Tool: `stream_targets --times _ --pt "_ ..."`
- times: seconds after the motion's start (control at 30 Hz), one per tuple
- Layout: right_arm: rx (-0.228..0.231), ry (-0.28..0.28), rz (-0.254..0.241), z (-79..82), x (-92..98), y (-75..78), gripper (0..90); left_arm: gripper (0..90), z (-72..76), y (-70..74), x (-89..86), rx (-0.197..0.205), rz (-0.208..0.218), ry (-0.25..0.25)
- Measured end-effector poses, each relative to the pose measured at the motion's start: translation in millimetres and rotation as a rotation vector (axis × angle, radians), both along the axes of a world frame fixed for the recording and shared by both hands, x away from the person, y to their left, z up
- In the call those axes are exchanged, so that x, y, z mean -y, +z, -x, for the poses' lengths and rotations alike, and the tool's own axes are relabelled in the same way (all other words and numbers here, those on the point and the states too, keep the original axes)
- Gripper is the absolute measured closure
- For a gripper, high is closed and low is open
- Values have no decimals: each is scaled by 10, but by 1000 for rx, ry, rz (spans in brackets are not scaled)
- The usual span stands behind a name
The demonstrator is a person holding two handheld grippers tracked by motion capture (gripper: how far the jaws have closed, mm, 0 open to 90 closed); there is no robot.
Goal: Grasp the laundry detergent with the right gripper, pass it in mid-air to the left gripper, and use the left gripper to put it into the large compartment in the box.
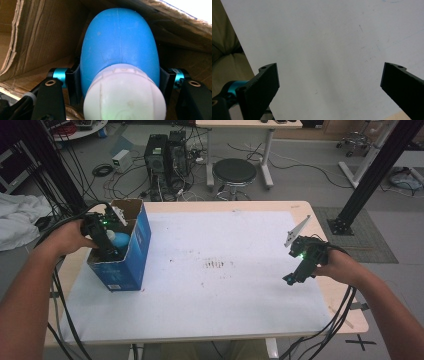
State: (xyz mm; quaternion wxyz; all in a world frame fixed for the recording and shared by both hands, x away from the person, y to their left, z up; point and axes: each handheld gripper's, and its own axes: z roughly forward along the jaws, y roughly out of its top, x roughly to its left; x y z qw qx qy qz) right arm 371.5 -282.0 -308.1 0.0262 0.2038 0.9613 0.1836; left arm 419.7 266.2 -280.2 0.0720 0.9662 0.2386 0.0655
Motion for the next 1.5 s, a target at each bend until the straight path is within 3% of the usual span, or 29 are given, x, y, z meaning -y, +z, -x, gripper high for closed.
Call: stream_targets --times 0.1,0.33,0.4,0.73,0.93,1.07,1.27,1.37,1.5 --pt "2 7 0 5 -7 -2 10 348 1 36 -20 16 19 20" --pt "4 10 2 13 -34 -4 10 259 60 318 -155 81 52 56" --pt "3 17 1 14 -60 -6 10 254 91 387 -159 97 73 51" --pt "9 26 1 46 -99 8 10 254 194 636 -135 138 92 39" --pt "17 18 -9 67 -57 33 10 254 267 819 -107 135 172 51" --pt "24 12 -18 74 -38 48 10 254 317 897 -29 129 199 40" --pt "32 3 -27 77 -19 76 10 254 390 1016 190 114 206 25" --pt "32 1 -27 83 -19 87 10 254 428 1083 327 121 220 -13" --pt "37 0 -29 94 -24 98 10 254 436 1102 506 91 223 -69"
